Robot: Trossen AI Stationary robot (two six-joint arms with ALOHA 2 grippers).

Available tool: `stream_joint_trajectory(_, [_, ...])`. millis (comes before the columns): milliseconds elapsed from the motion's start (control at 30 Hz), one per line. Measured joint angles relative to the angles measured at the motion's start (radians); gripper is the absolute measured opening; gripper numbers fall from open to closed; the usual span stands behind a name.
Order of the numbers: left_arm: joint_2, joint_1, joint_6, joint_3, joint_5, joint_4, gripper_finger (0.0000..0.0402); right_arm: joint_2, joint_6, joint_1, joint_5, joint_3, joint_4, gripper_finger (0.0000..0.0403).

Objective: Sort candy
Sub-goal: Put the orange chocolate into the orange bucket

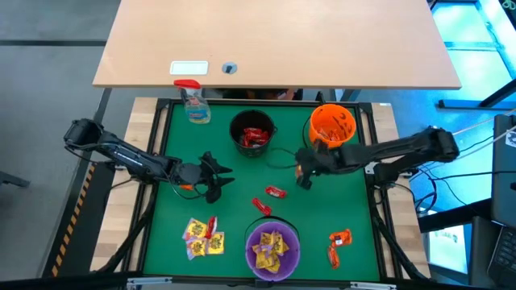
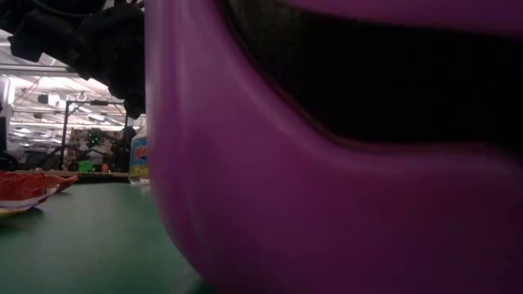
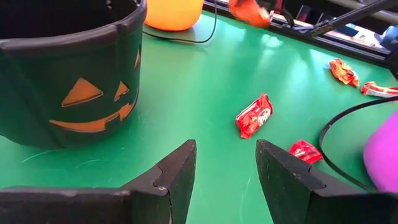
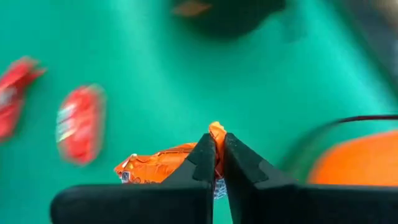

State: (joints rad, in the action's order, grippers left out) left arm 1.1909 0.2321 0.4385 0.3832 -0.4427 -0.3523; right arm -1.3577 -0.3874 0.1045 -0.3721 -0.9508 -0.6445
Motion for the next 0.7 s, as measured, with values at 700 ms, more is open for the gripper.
stream_joint_trajectory(700, [0.0,0.0,0.0,0.0,0.016,-0.009,0.0157,0.132,0.295,-0.647,-0.07,-0.073,-0.2,0.0019])
